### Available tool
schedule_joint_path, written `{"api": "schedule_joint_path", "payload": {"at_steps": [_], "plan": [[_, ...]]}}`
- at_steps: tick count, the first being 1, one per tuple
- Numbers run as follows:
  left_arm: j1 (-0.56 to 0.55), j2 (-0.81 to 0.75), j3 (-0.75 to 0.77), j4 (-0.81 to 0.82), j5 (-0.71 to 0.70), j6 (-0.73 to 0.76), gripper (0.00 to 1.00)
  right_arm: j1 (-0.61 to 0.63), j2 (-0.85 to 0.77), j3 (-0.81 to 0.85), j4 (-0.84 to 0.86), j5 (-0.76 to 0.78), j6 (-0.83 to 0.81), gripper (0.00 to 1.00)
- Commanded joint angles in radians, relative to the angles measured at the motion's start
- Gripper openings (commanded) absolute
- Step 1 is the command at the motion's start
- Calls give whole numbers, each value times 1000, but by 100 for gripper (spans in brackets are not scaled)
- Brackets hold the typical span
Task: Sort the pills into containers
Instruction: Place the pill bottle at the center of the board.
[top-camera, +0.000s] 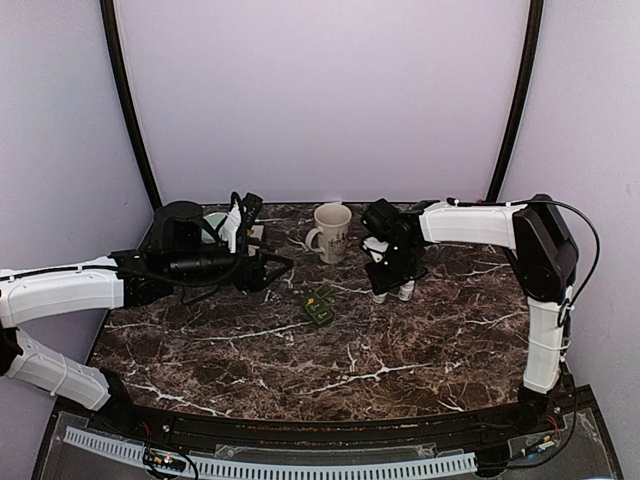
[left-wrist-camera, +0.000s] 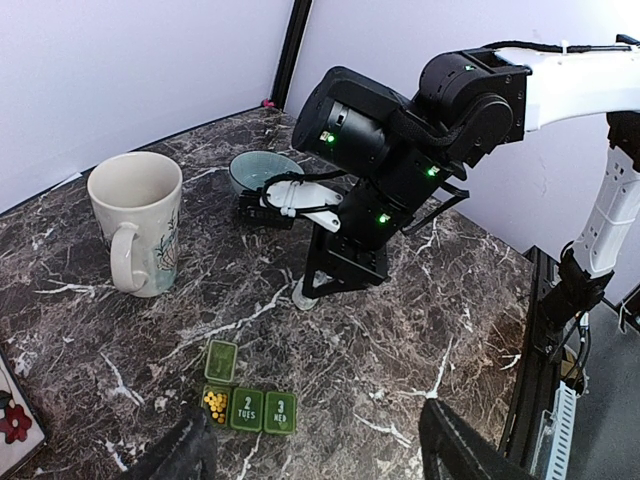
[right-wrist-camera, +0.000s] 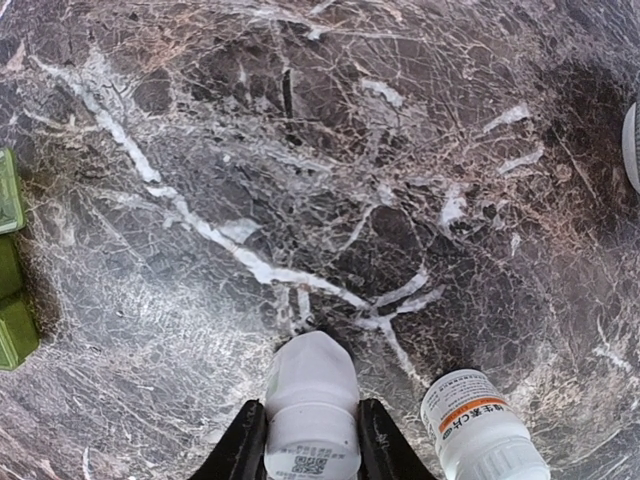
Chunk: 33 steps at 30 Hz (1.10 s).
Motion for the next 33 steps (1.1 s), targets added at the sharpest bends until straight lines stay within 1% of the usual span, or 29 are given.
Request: {"api": "schedule_joint_path", "payload": {"at_steps": [1,5,8,23,28,33], "plan": [[-4,-13,-3,18,-1,5,71,11,-5,-8,19,13,3,31],[-4,-14,-3,17,1,5,71,12,-11,-5,18,6,1,36],[-6,-14,-4,16,1,5,71,13,-18,-3,20,7,2,38],[-5,-9,-8,2,-15,7,71,14,-72,51,15,53,-4,41],[-5,-1,-31,1,-21,-14,71,16,-113,80,10,78,-5,42],[-7,5,-67,15,-14,-59,71,32,-138,125,10,73,-4,43]]}}
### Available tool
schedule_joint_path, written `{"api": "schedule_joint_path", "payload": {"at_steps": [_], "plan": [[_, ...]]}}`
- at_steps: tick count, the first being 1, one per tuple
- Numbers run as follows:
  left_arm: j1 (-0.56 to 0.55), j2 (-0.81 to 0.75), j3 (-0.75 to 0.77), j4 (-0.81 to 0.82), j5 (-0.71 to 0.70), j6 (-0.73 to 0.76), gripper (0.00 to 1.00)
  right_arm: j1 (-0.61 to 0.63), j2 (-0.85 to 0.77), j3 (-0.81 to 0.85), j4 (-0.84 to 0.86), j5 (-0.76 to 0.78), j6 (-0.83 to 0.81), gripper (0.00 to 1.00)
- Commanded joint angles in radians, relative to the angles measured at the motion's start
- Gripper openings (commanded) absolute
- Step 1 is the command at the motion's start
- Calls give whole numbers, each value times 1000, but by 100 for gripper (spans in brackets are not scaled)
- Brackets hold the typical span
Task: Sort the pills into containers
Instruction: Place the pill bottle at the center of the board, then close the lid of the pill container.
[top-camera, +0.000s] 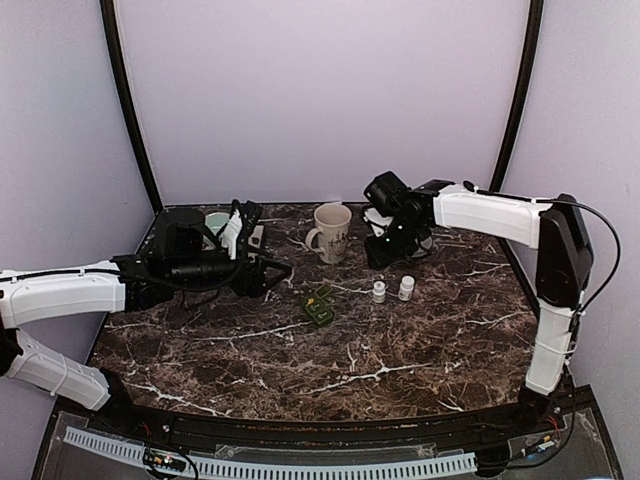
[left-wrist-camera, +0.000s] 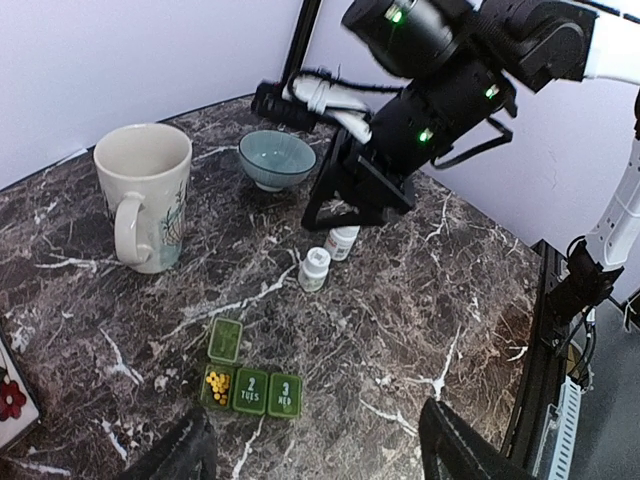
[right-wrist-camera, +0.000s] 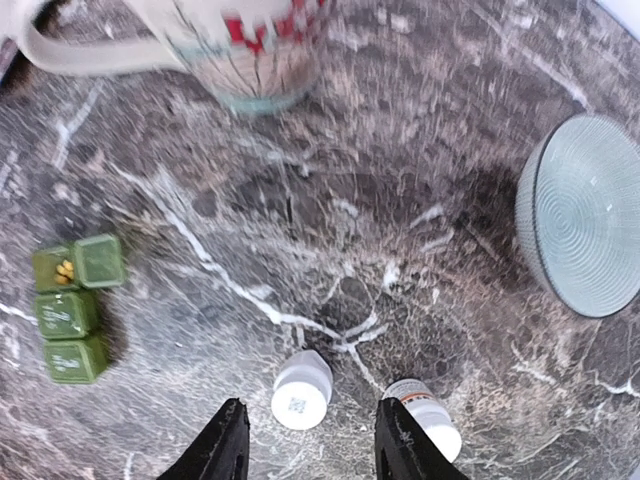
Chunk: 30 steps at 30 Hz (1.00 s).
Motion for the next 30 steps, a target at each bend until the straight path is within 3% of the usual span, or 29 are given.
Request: {"api": "schedule_joint_path", "payload": {"at_steps": [1,22,30], "plan": [[-6,7,-44,19,4,-51,71,30,-49,60,15,6,-2,43],[-36,156,-151,127,-52,-315,62,96,103,53,153,-168,74,35],[-36,237,-149,148,-63,-382,54,99,160,62,170,-141,85,23]]}}
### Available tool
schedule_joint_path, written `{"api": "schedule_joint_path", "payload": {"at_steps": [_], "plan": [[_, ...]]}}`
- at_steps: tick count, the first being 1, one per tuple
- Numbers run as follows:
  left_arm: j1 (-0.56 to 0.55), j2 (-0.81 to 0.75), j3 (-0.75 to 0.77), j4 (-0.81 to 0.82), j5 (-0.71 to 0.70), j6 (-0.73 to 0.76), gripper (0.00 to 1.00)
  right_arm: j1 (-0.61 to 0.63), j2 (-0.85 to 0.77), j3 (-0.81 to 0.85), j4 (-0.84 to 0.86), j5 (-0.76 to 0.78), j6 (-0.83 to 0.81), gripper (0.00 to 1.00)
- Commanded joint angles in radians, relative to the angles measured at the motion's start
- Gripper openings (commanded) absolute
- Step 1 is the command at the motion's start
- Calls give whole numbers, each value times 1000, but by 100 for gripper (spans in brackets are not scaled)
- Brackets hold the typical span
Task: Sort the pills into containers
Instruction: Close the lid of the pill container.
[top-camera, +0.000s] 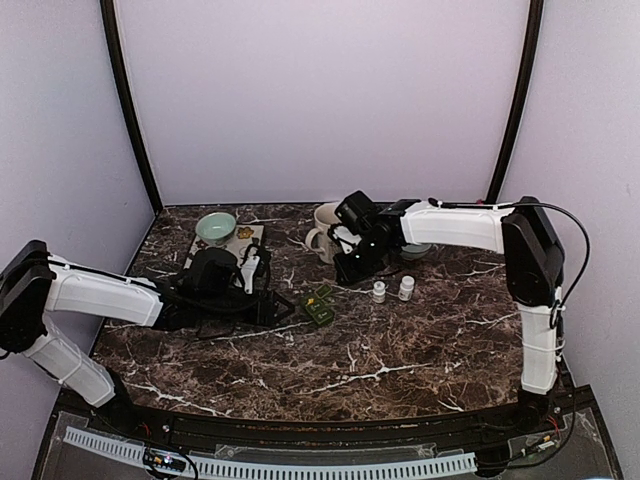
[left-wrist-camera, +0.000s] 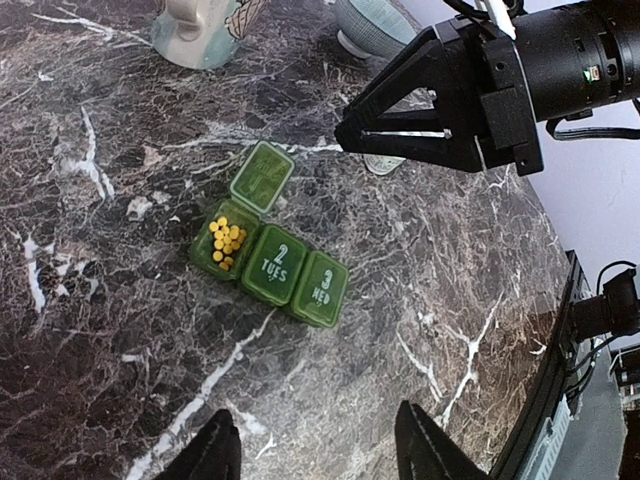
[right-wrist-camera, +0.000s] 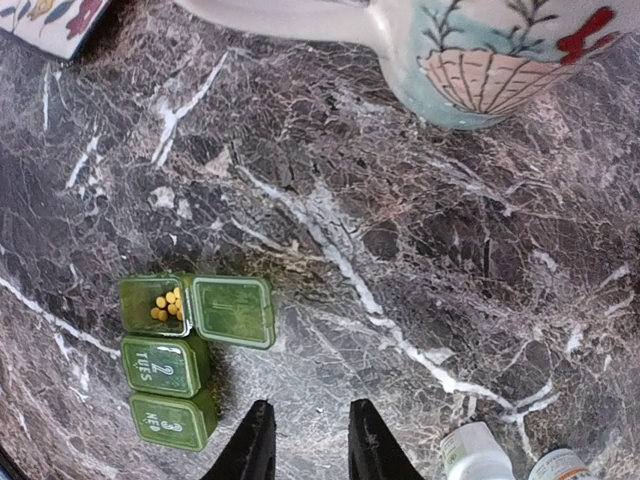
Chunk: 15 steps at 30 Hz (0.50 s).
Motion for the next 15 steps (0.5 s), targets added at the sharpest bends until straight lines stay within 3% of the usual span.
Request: {"api": "schedule_joint_path", "payload": {"at_steps": [1,6,15], "plan": [[-8,36,-12,37,-15,-59,52,9,25,5,41,14,19,22],[-8,94,-4,47,-29,-103,44,7,43,-11,75,22,35,14],[-9,207,58,32,-36,-163,32,7,82,-25,122,29,45,9]]}}
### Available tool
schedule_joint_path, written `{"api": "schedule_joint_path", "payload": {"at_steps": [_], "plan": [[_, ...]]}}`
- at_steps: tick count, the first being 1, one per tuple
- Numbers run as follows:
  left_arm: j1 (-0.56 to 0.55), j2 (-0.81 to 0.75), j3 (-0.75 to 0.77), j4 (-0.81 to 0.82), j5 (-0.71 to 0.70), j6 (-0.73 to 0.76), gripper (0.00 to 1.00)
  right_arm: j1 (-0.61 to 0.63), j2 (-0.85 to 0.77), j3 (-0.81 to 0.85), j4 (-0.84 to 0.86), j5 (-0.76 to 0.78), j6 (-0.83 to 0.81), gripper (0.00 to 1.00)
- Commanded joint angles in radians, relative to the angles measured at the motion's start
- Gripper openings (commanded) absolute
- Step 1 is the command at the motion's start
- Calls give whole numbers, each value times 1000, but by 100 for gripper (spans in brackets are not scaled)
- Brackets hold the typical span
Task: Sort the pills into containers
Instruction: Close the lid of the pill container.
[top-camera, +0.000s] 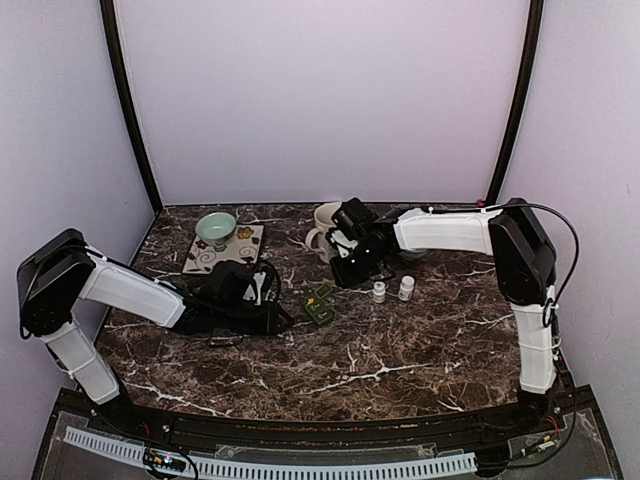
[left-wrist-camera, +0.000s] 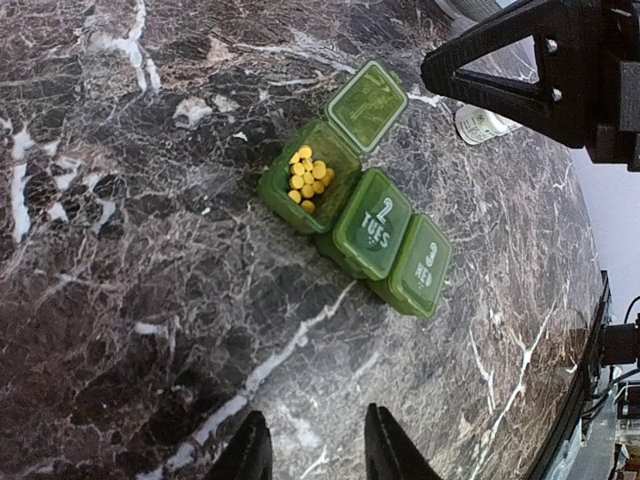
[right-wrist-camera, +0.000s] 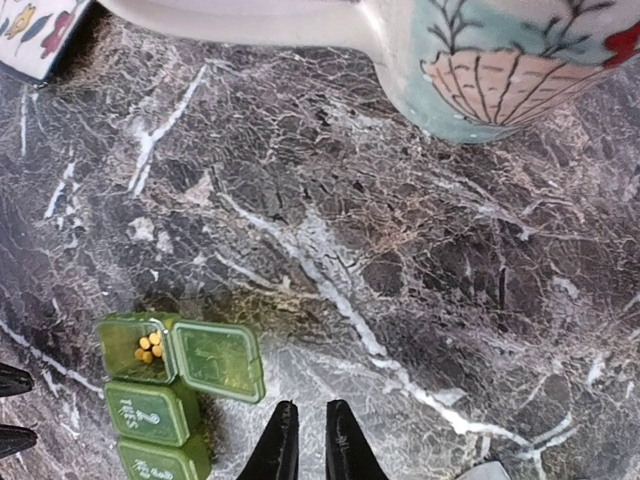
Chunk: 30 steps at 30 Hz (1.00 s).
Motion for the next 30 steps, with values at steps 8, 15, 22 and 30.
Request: {"api": "schedule_joint_path", "payload": {"at_steps": [8,15,22,30], "plan": [[-8,101,139,-86,-46,-46,32,-1,38,-31,72,24,8,7],[-8,128,215,-218,-110,-37,29,-6,41,-37,88,9,6,6],[-8,168,265,-272,-120,-38,24,-11,47,-31,97,-7,2,5],[-7,232,347,-339,-152,-31,17,-14,65,-15,97,-31,-6,4]]}}
